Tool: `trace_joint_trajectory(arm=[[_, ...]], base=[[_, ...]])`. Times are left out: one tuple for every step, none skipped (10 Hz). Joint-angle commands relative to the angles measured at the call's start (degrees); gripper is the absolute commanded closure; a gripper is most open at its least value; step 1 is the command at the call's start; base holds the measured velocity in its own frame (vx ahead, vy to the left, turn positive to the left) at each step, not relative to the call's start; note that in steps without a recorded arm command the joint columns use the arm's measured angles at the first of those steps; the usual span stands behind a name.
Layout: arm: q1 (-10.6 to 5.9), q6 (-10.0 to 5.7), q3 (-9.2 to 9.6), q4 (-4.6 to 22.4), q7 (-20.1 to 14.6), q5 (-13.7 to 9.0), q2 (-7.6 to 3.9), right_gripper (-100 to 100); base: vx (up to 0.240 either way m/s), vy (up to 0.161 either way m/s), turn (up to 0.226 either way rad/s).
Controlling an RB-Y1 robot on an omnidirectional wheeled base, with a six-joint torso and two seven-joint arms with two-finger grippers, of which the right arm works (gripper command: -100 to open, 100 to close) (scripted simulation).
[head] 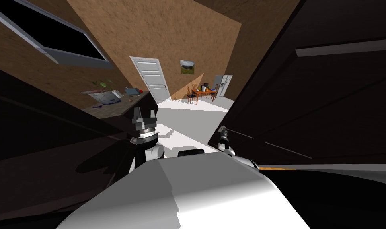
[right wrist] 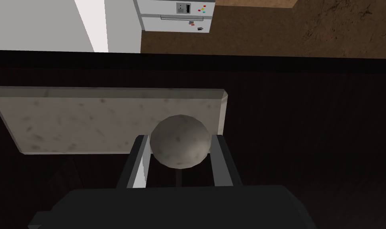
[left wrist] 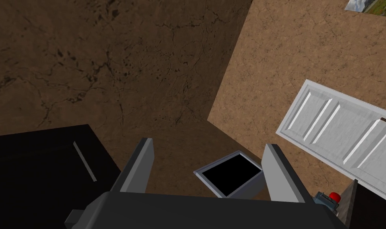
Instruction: Push the door open
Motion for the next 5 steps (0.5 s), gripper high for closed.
trace_joint_trajectory(arm=[[0.3,0.18,-0.77,-0.5,0.5,-0.5,0.08,100],[0.07,-0.07,-0.42,0.7,0.2,-0.3,0.01,100],[0.23,-0.17,-1.45,0.9,0.6,-0.9,-0.26,100],[0.25,-0.19,-1.67,0.9,0.7,-1.1,-0.31,100],[0.34,-0.26,-2.44,1.1,1.0,-1.6,-0.48,100]], base=[[0.19,0.03,-0.073],[0.068,0.006,-0.035],[0.14,-0.002,-0.047],[0.193,0.005,-0.048],[0.203,-0.04,-0.038]])
